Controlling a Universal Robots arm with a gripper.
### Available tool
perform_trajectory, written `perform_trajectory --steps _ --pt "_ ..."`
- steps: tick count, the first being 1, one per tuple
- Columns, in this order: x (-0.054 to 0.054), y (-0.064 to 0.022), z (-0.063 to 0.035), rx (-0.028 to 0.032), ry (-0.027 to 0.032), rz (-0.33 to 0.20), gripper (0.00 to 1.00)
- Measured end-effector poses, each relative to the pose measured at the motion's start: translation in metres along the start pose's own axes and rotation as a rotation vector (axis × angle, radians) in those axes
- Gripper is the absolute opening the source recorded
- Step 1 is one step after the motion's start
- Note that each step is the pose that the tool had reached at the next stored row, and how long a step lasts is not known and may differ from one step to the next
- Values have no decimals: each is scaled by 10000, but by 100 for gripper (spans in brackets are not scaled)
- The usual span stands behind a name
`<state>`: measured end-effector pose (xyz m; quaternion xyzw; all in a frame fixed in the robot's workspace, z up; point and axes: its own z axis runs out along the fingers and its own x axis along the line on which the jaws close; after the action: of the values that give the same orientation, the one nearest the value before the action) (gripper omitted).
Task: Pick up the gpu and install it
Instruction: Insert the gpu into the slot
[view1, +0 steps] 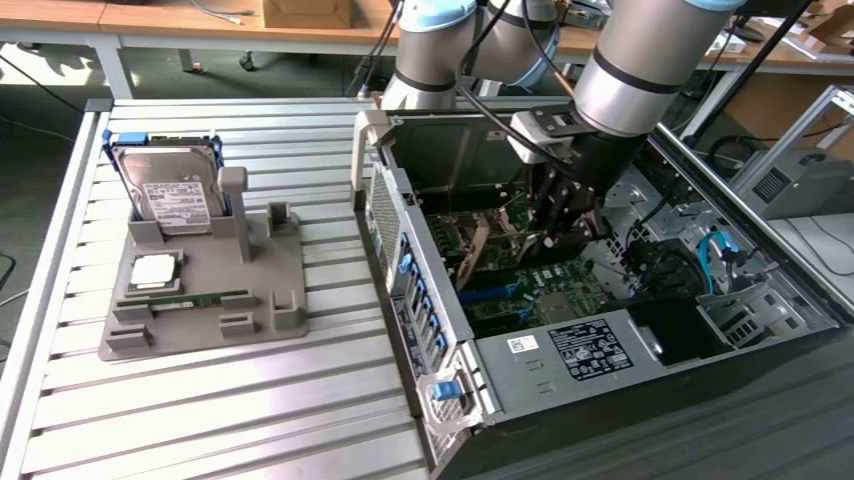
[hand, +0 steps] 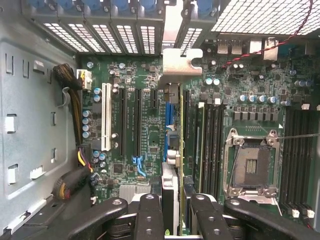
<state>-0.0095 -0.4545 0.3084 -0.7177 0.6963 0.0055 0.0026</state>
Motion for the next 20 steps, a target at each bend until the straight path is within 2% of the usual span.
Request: perform_trajectory --steps 20 --pt "36 34 6 0 0 0 27"
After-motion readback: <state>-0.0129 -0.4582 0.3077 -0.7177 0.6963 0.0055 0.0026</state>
